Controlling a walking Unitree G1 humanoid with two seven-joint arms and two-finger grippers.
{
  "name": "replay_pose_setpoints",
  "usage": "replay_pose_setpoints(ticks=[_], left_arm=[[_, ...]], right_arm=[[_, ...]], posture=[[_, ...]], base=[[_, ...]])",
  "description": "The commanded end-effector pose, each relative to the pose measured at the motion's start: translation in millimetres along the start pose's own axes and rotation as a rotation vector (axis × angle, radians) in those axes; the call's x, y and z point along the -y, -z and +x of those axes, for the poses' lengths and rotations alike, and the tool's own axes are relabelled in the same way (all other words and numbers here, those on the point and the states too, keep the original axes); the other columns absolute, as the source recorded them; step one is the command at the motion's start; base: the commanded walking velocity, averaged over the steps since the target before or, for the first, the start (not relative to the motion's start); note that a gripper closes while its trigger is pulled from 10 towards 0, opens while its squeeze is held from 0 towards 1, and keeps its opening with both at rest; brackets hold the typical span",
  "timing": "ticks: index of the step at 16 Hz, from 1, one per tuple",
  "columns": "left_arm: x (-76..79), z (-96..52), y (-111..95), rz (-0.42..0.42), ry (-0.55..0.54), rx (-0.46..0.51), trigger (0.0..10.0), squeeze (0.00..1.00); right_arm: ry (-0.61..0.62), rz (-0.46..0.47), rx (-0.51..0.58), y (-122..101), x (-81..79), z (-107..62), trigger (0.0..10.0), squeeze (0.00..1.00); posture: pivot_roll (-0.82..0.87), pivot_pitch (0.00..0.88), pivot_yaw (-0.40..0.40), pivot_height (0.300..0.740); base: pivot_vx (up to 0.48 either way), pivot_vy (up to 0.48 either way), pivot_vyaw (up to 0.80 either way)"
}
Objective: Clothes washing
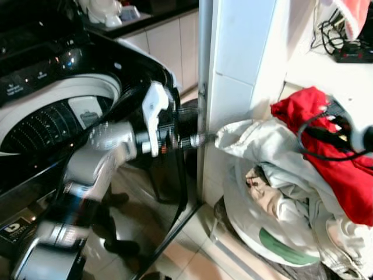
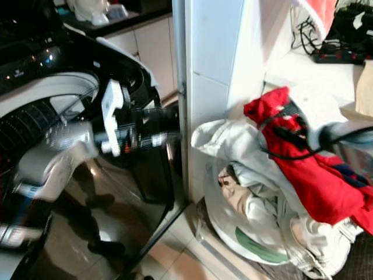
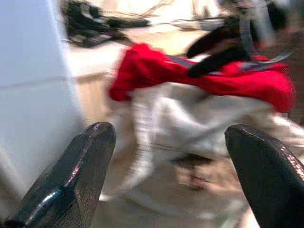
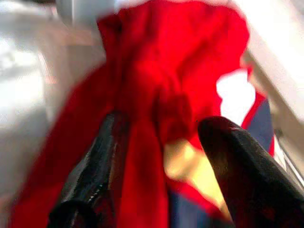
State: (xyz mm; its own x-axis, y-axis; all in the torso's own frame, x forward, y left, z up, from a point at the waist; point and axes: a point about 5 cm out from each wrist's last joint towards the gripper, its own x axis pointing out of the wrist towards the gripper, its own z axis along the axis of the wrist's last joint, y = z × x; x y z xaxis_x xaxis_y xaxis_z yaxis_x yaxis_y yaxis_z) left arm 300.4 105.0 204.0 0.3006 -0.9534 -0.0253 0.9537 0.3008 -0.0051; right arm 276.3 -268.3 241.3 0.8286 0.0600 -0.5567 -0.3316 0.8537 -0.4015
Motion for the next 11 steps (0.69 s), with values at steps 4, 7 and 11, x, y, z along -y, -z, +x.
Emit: replay_pose_setpoints(ticks=[4,7,11], left_arm=[[20.6,0.6,-7,-0.024,0.077,-0.015,10.0,0.0],[37.6,2.4,-7,-0.063,0.116,-0.018,10.0,0.0],[42.1,1.9,-9,-0.073,0.116,-0.023,10.0,0.0]], right_arm=[[0.019,0.006,-0.038,13,8.0,3.8,10.0,1.0],[0.008,0.036,-0.071,28,9.6,9.2,10.0,0.0],[0.006,0.052,-0.072,33,10.7,13.2,0.0,0.0]], posture=[[-0.13,0.0,0.09,0.74],[-0.13,0.0,0.088,0.74],[-0.12,0.0,0.086,0.74]], base=[[0.0,0.0,0.0],[0.0,0.0,0.0],[0.0,0.0,0.0]])
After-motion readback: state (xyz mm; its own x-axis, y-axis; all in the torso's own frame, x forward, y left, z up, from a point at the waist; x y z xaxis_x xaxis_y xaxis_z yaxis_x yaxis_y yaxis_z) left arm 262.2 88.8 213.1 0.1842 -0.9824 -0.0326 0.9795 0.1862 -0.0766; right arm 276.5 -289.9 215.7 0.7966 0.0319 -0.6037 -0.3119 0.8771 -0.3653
